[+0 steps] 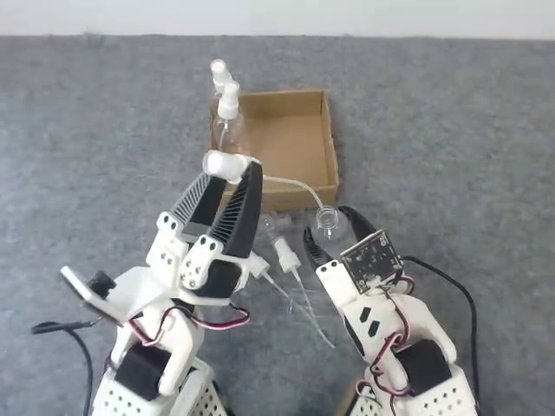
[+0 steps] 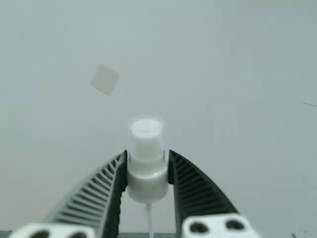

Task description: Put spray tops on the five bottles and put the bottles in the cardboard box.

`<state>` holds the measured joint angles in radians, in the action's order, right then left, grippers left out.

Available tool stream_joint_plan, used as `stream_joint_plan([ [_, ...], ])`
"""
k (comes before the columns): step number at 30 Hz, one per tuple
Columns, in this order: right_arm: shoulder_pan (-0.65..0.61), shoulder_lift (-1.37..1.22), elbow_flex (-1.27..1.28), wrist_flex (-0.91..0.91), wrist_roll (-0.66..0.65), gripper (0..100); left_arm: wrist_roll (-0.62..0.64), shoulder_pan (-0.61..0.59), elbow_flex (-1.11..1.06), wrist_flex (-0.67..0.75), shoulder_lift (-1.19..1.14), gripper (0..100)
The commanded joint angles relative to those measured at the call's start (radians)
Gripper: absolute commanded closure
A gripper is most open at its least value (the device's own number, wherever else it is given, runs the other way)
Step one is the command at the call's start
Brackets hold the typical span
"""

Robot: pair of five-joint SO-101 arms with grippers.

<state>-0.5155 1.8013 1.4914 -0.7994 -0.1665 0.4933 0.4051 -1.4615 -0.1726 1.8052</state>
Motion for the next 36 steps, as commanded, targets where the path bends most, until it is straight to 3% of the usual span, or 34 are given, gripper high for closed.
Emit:
stream_joint_plan([
  [1,-0.005,-0.005,-0.008,0.025,-0.014,95.8,0.0,-0.017,-0.002,0.025,0.014,99],
  [10,-0.004,-0.005,-0.008,0.025,-0.014,95.8,-0.003,0.041,-0.041,0.026,0.014,99],
  [36,-0.004,-0.005,-0.008,0.031,-0.014,95.8,-0.002,0.035,0.088,-0.014,0.015,99],
])
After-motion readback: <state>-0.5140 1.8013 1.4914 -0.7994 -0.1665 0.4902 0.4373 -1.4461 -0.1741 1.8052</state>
